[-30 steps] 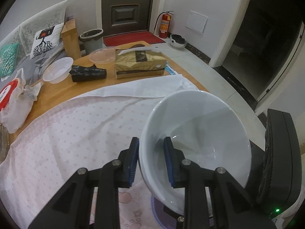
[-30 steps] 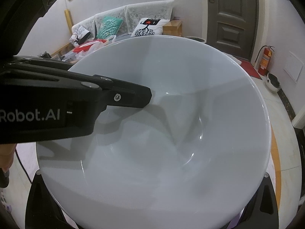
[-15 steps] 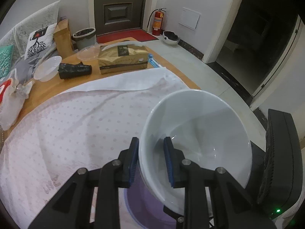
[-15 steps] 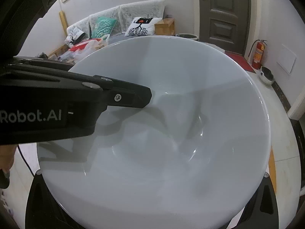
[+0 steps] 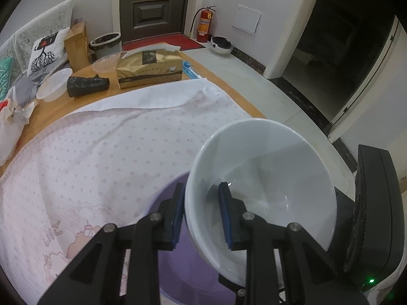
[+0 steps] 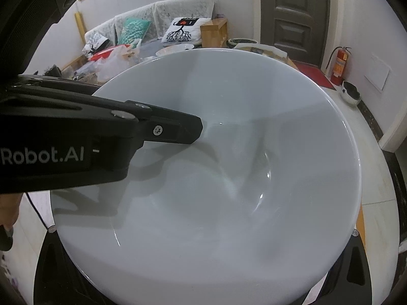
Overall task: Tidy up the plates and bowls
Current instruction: 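Carry the nested white bowls with both tools over the purple plate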
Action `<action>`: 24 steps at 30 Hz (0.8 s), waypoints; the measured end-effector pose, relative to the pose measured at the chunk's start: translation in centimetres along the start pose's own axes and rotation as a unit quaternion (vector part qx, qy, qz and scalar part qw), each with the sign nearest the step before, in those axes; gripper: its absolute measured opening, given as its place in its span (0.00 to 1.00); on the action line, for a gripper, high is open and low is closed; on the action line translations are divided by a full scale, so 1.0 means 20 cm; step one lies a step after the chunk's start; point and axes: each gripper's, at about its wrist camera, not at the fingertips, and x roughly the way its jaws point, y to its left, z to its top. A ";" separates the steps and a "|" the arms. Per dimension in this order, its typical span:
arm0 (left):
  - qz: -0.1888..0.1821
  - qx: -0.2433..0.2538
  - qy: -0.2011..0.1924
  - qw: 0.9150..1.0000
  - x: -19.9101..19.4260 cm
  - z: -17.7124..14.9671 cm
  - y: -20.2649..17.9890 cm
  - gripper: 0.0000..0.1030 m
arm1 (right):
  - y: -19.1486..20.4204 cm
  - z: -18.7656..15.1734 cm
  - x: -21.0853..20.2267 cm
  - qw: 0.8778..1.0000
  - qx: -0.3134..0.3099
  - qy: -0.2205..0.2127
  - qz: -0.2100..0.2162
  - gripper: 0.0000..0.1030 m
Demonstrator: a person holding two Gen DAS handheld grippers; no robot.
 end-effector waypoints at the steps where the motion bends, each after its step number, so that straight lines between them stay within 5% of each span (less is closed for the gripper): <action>1: 0.000 0.001 0.001 1.000 0.00 -0.01 -0.01 0.21 | 0.00 -0.01 0.00 1.000 0.001 0.001 0.000 0.97; 24: -0.011 -0.011 0.022 1.000 0.08 -0.11 -0.04 0.21 | -0.01 -0.13 0.00 1.000 0.002 0.030 0.001 0.97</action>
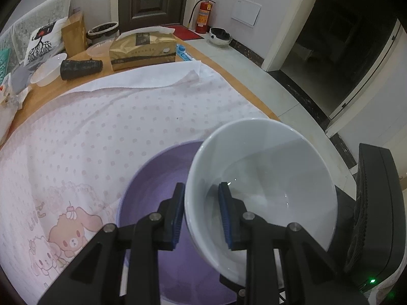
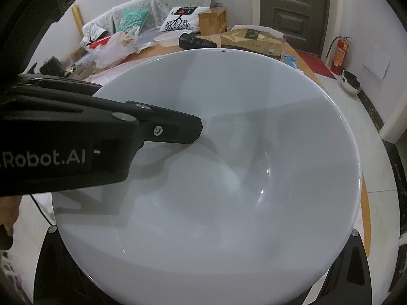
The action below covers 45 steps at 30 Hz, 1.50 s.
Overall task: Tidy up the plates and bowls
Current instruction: 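Carry the nested white bowls with both tools over the purple plate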
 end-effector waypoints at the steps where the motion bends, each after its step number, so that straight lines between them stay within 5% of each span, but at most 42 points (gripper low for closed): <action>1: 0.000 -0.001 0.001 1.000 0.00 0.00 0.00 0.21 | 0.00 0.00 0.00 1.000 0.000 0.001 0.000 0.97; 45: 0.004 -0.012 0.010 1.000 0.01 -0.04 0.09 0.22 | 0.06 0.02 0.08 0.999 -0.025 0.025 0.014 0.97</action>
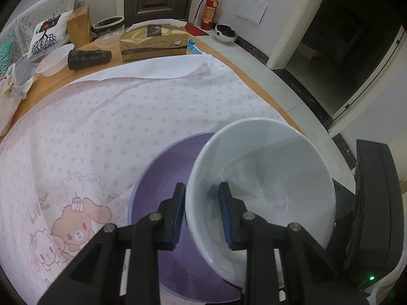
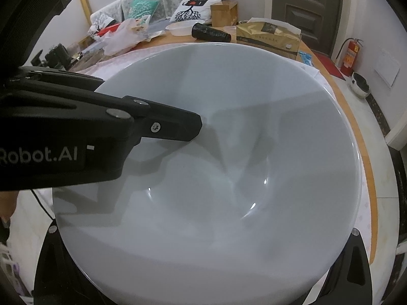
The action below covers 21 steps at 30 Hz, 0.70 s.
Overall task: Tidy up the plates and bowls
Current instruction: 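Carry the nested white bowls with both tools over the purple plate, then lower the nested bowls onto the purple plate and open both tools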
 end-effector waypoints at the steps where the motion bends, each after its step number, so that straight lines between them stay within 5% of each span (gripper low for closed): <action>1: 0.000 -0.001 0.000 1.000 0.00 0.00 0.00 0.22 | 0.00 0.00 0.00 1.000 0.000 0.001 0.000 0.97; 21: 0.017 0.008 -0.028 0.999 -0.18 -0.03 -0.05 0.40 | 0.01 -0.05 -0.12 1.000 -0.001 -0.016 -0.007 0.97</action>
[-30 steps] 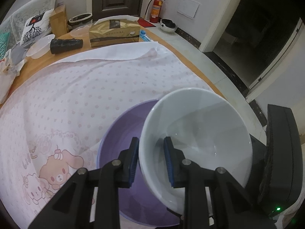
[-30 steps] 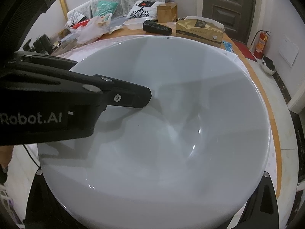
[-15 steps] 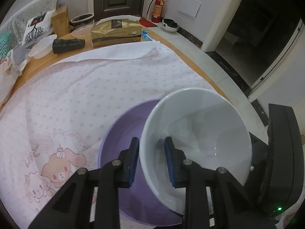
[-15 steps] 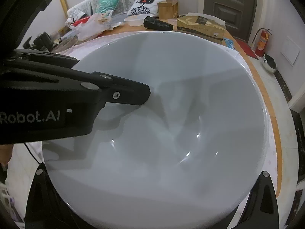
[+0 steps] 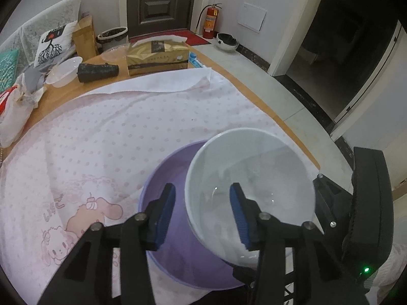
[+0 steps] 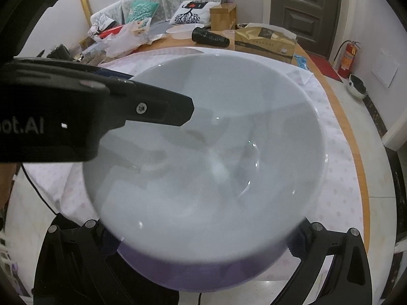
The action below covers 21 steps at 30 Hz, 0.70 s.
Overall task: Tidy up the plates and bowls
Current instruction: 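Lower the nested bowls onto the purple plate and open both tools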
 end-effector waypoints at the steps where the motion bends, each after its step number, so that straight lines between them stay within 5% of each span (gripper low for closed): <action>1: 0.001 0.002 -0.002 1.000 -0.02 0.00 0.00 0.40 | 0.00 -0.01 -0.02 1.000 0.004 -0.007 0.003 0.97; 21: 0.030 0.040 -0.096 0.994 -0.34 -0.10 -0.11 0.82 | 0.00 -0.06 -0.36 0.996 -0.015 -0.084 0.002 0.97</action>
